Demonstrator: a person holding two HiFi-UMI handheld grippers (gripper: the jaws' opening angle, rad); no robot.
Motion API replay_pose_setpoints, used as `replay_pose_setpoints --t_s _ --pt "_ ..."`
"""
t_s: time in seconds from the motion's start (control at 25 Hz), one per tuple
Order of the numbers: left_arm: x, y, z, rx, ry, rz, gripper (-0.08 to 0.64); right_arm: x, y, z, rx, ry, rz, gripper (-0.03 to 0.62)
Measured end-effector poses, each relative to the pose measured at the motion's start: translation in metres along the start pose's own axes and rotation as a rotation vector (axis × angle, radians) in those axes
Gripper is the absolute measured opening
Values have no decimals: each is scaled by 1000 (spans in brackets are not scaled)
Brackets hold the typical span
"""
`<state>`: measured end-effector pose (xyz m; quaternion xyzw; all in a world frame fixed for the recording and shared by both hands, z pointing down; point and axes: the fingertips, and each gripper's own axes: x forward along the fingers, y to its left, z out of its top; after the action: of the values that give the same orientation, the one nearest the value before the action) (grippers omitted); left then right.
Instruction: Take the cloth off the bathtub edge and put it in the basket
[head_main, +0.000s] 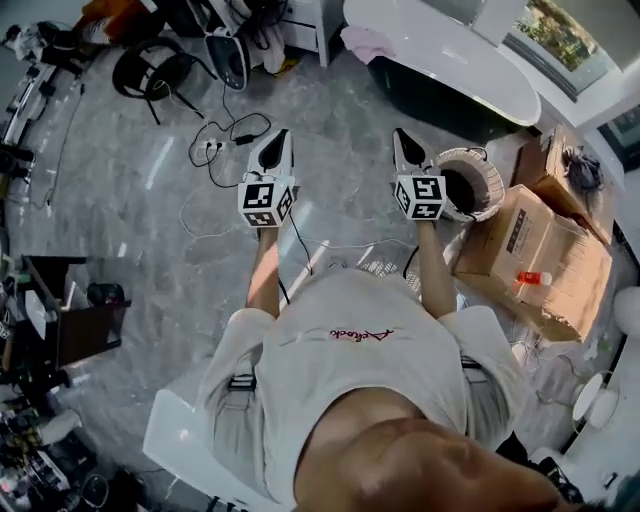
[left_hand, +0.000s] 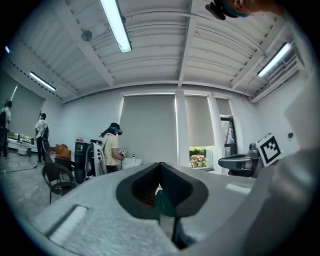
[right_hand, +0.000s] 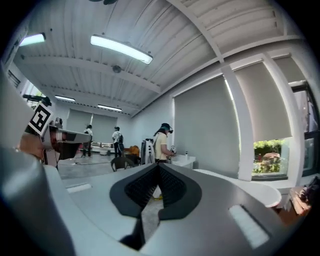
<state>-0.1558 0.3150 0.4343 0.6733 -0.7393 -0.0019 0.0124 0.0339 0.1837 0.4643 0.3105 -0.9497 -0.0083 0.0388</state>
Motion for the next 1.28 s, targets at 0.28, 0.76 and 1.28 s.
replay_pose_setpoints --t_s 0.28,0.76,1.28 --pt "-87 57 -2 -24 0 223 0 45 120 6 -28 0 288 6" --pt "-194 49 -38 -26 73 448 0 30 208 -16 -35 22 532 6" --pt "-263 52 -42 -40 72 577 0 11 268 -19 -58 21 653 6"
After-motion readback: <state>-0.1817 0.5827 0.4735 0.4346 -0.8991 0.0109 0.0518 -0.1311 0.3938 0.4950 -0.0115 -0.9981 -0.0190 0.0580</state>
